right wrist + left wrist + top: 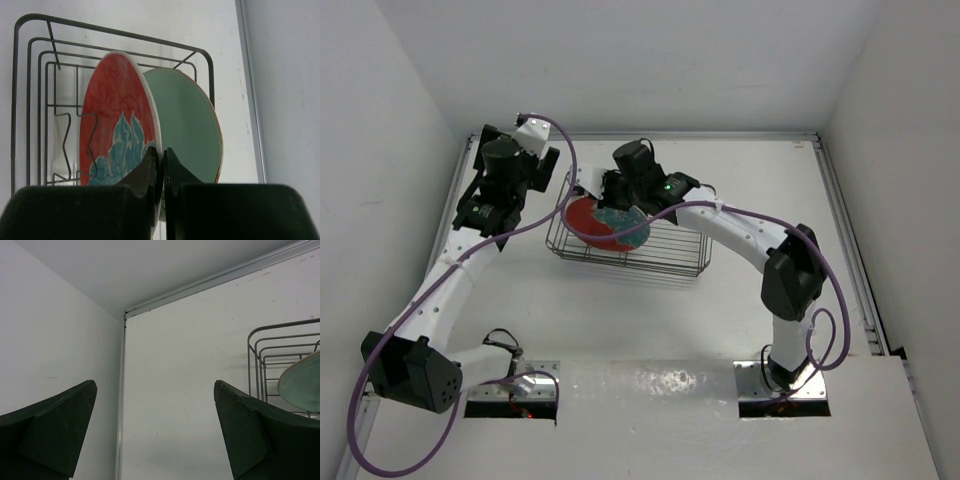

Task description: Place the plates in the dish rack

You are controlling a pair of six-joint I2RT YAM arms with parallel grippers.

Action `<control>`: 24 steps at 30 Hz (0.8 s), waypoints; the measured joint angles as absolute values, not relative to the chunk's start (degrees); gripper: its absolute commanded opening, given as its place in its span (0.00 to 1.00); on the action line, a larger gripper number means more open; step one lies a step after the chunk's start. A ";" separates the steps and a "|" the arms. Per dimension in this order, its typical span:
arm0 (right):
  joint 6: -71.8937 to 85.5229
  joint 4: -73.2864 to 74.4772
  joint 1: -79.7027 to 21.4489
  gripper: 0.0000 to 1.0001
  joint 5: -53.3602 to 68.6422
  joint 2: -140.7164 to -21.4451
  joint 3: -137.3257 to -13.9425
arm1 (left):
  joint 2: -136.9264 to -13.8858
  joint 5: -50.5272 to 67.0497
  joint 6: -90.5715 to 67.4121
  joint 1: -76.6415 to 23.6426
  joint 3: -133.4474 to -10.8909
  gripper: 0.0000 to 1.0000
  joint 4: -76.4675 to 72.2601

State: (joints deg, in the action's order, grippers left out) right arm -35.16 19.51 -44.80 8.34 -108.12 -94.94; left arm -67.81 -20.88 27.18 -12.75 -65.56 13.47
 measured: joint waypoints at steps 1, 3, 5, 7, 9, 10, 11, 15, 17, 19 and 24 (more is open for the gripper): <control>-35.03 18.33 -44.77 0.00 8.56 -108.53 -94.78 | -67.81 -20.75 27.18 -12.73 -65.56 1.00 13.32; -34.63 16.71 -44.77 0.00 9.04 -109.08 -94.24 | -67.83 -20.38 27.18 -12.73 -65.54 1.00 13.06; -34.00 15.18 -44.62 0.02 9.02 -109.36 -93.91 | -67.81 -20.25 27.18 -12.73 -65.54 1.00 13.06; -33.19 14.11 -44.36 0.18 9.06 -109.38 -93.36 | -67.81 -20.21 27.18 -12.69 -65.52 1.00 13.06; -32.86 12.69 -44.18 0.48 8.54 -109.38 -92.77 | -67.81 -20.12 27.20 -12.69 -65.49 1.00 13.06; -32.62 12.01 -44.05 0.60 8.32 -109.34 -92.66 | -67.81 -20.08 27.20 -12.69 -65.49 1.00 13.06; -32.71 11.16 -43.99 0.68 7.77 -109.34 -92.64 | -67.83 -20.08 27.18 -12.69 -65.49 1.00 13.06; -32.47 9.04 -43.68 0.99 5.39 -108.16 -91.94 | -67.81 -20.05 27.18 -12.58 -65.49 1.00 13.06; -32.49 9.02 -43.62 0.99 3.84 -106.37 -90.94 | -67.81 -19.84 27.16 -12.05 -65.49 1.00 13.06; -31.94 8.99 -43.33 0.99 1.39 -103.96 -89.69 | -67.81 -19.11 26.96 -10.81 -65.49 1.00 13.06; -20.99 12.84 -39.13 0.99 -7.18 -93.95 -86.30 | -67.83 -15.33 25.19 -4.91 -65.54 1.00 13.85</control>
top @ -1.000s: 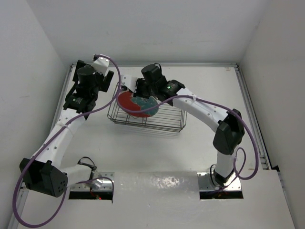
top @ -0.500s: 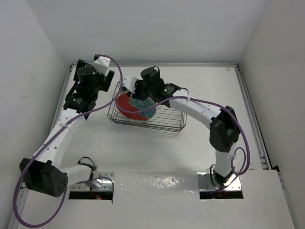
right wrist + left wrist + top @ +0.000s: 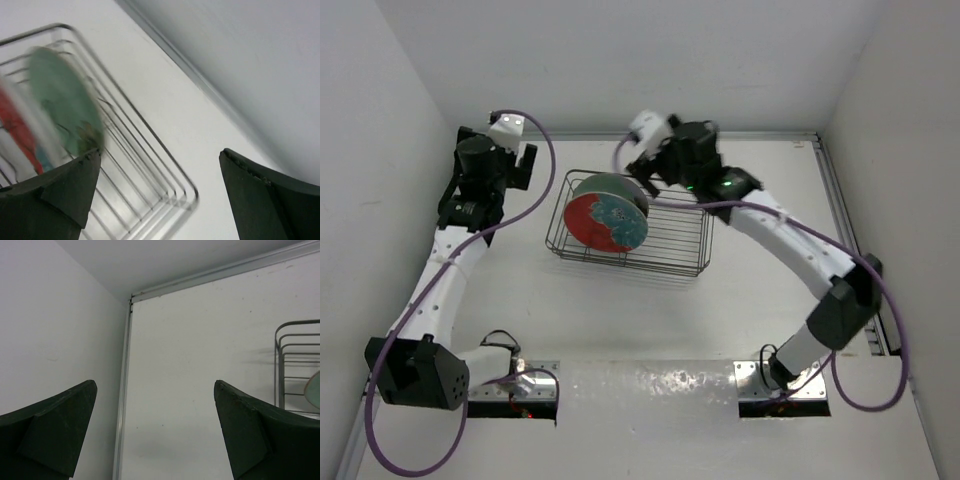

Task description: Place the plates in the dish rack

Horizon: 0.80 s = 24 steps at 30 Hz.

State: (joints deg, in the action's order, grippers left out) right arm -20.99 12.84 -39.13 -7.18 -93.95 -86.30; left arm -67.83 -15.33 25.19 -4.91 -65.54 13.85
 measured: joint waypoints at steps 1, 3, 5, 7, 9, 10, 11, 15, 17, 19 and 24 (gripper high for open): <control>-16.27 14.63 -36.16 0.99 -7.51 -91.15 -85.30 | -67.83 -14.35 24.93 -3.68 -65.56 1.00 14.46; -6.24 13.78 -27.16 0.99 -6.48 -84.18 -78.26 | -67.83 -12.82 24.67 -2.02 -65.49 1.00 16.01; 3.36 10.76 -15.99 0.99 -5.30 -76.42 -66.76 | -67.68 -12.29 24.53 -1.08 -64.45 1.00 16.43; 11.33 9.19 -5.15 0.99 -4.67 -70.50 -54.59 | -67.51 -11.92 24.45 -0.73 -62.61 1.00 17.34; 17.74 10.02 1.80 0.99 -3.68 -68.29 -44.40 | -67.57 -10.48 24.23 0.43 -60.49 1.00 19.59; 19.68 10.94 3.07 0.99 -3.29 -68.31 -41.08 | -67.75 -9.82 24.14 1.13 -59.61 1.00 20.97; 21.02 11.22 3.60 0.99 -3.44 -68.14 -37.69 | -67.96 -9.02 24.12 2.46 -58.72 1.00 21.85; 23.59 14.66 3.31 0.99 -7.68 -64.03 -30.70 | -68.25 -7.29 24.12 10.26 -52.10 1.00 23.40; 25.04 15.11 3.27 0.99 -10.76 -61.82 -30.68 | -67.72 -6.74 24.10 13.10 -48.27 1.00 23.40; 26.02 15.00 3.27 0.99 -12.23 -60.42 -31.16 | -66.37 -6.17 23.94 14.06 -44.60 1.00 23.53; 27.05 14.59 3.27 0.99 -12.93 -59.57 -31.62 | -62.43 -5.74 23.31 13.89 -38.06 1.00 21.58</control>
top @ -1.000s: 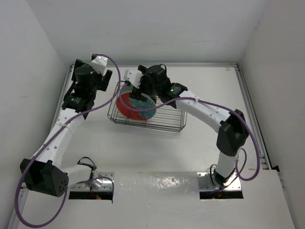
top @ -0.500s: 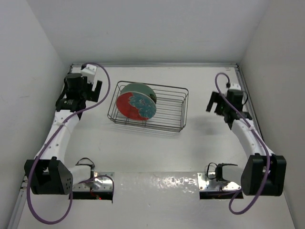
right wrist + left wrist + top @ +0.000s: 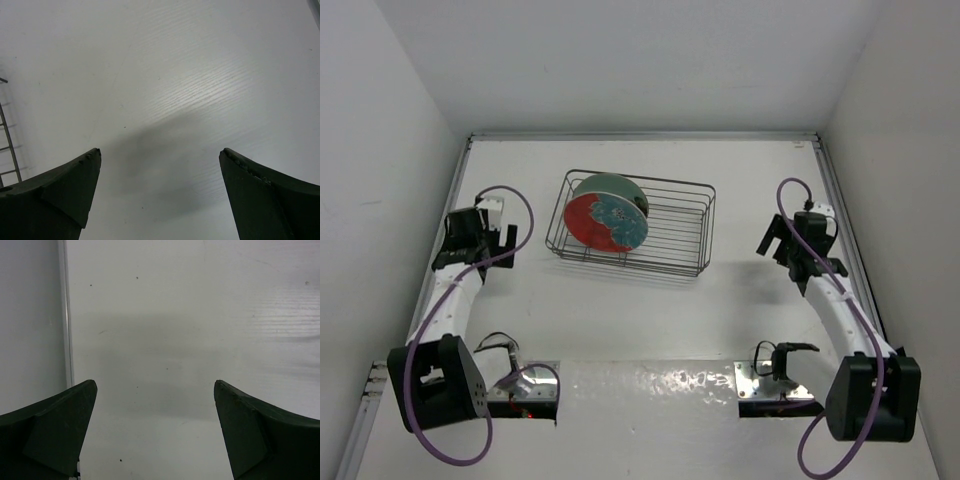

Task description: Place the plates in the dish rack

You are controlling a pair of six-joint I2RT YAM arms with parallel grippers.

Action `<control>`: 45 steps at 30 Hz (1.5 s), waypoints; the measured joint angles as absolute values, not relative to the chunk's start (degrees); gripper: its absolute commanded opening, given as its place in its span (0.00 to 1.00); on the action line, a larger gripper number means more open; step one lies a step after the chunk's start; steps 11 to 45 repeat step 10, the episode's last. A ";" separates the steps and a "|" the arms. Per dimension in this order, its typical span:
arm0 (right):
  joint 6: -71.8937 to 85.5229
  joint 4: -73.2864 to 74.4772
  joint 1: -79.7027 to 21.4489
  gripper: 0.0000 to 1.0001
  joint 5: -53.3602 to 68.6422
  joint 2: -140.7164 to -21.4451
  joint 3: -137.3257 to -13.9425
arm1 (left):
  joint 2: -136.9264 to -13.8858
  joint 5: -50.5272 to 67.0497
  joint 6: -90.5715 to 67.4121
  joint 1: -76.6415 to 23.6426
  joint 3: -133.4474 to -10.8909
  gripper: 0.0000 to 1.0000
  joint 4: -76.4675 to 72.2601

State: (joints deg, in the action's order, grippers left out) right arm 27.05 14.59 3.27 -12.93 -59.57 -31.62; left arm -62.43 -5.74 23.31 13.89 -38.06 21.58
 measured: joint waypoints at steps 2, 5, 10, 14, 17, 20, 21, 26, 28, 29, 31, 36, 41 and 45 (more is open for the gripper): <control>27.07 14.50 3.25 0.99 -12.91 -59.20 -31.57 | -61.69 -6.48 23.03 13.91 -36.91 1.00 20.27; 27.20 13.19 3.25 0.99 -12.93 -57.95 -31.05 | -61.21 -7.84 22.46 13.91 -35.66 1.00 18.26; 28.29 10.59 3.25 0.99 -13.13 -56.29 -29.28 | -61.06 -9.87 22.39 13.91 -34.74 1.00 17.12; 28.29 10.59 3.25 0.99 -13.13 -56.29 -29.28 | -61.06 -9.87 22.39 13.91 -34.74 1.00 17.12; 28.29 10.59 3.25 0.99 -13.13 -56.29 -29.28 | -61.06 -9.87 22.39 13.91 -34.74 1.00 17.12; 28.29 10.59 3.25 0.99 -13.13 -56.29 -29.28 | -61.06 -9.87 22.39 13.91 -34.74 1.00 17.12; 28.29 10.59 3.25 0.99 -13.13 -56.29 -29.28 | -61.06 -9.87 22.39 13.91 -34.74 1.00 17.12; 28.29 10.59 3.25 0.99 -13.13 -56.29 -29.28 | -61.06 -9.87 22.39 13.91 -34.74 1.00 17.12; 28.29 10.59 3.25 0.99 -13.13 -56.29 -29.28 | -61.06 -9.87 22.39 13.91 -34.74 1.00 17.12; 28.29 10.59 3.25 0.99 -13.13 -56.29 -29.28 | -61.06 -9.87 22.39 13.91 -34.74 1.00 17.12; 28.29 10.59 3.25 0.99 -13.13 -56.29 -29.28 | -61.06 -9.87 22.39 13.91 -34.74 1.00 17.12; 28.29 10.59 3.25 0.99 -13.13 -56.29 -29.28 | -61.06 -9.87 22.39 13.91 -34.74 1.00 17.12; 28.29 10.59 3.25 0.99 -13.13 -56.29 -29.28 | -61.06 -9.87 22.39 13.91 -34.74 1.00 17.12; 28.29 10.59 3.25 0.99 -13.13 -56.29 -29.28 | -61.06 -9.87 22.39 13.91 -34.74 1.00 17.12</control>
